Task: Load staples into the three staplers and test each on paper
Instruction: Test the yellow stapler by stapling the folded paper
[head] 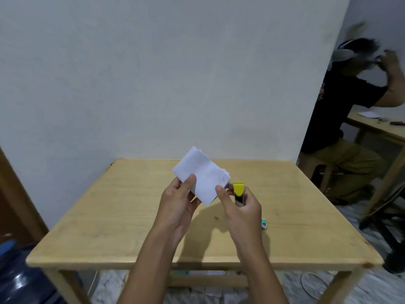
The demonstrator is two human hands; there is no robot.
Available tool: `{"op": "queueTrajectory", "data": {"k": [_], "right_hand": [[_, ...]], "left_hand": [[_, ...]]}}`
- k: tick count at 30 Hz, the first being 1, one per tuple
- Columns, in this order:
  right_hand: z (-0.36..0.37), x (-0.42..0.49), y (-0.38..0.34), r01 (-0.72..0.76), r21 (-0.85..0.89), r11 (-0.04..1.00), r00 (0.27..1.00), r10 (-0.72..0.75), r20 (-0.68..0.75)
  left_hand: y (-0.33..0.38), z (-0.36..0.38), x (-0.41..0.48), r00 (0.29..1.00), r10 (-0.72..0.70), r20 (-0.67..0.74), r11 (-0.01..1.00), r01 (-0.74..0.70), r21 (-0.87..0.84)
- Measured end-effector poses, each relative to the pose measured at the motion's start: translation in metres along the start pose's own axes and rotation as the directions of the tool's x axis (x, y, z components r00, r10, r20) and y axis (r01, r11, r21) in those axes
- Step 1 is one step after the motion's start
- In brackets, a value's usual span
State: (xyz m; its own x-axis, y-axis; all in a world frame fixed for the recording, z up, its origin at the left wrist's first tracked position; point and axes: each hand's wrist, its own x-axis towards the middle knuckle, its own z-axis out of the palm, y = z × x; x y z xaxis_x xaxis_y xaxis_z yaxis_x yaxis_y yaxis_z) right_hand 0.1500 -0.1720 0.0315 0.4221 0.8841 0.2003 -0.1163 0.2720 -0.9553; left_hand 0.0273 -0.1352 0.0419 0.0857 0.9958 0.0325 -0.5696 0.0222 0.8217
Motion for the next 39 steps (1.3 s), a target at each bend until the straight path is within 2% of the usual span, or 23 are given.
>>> {"op": "queueTrajectory", "data": {"k": [2,6,15,19,24,29,36,39], "right_hand": [[-0.006,0.003,-0.002,-0.035,0.034,0.999,0.999,0.035,-0.012],[-0.014,0.007,0.001,-0.147,0.007,0.989,0.986,0.146,0.085],[-0.008,-0.001,0.007,-0.1,-0.125,0.987,0.954,0.131,0.271],[-0.011,0.012,-0.008,-0.083,-0.133,0.988,0.959,0.116,0.26],[-0.009,0.017,-0.019,-0.041,-0.166,0.985,0.932,0.098,0.348],[-0.01,0.014,-0.012,-0.054,-0.149,0.987,0.938,0.102,0.331],[-0.013,0.011,-0.003,-0.073,-0.169,0.983,0.924,0.131,0.36],[-0.012,0.013,-0.002,-0.074,-0.17,0.983,0.953,0.12,0.28]], "left_hand": [[-0.002,-0.004,-0.003,1.0,-0.004,0.006,1.0,0.004,0.012],[-0.002,-0.012,-0.007,0.999,-0.017,0.048,0.996,0.013,0.087],[0.008,-0.027,-0.008,0.999,-0.012,-0.042,0.98,0.021,0.2],[0.012,-0.033,-0.011,0.999,-0.027,0.03,0.927,0.013,0.375],[0.013,-0.03,-0.013,0.979,-0.127,0.162,0.849,0.022,0.528],[0.012,-0.028,-0.014,0.977,-0.139,0.165,0.87,0.041,0.491],[0.009,-0.034,-0.013,0.977,-0.122,0.173,0.848,0.012,0.53],[0.004,-0.035,-0.011,0.988,-0.115,0.102,0.867,0.049,0.496]]}}
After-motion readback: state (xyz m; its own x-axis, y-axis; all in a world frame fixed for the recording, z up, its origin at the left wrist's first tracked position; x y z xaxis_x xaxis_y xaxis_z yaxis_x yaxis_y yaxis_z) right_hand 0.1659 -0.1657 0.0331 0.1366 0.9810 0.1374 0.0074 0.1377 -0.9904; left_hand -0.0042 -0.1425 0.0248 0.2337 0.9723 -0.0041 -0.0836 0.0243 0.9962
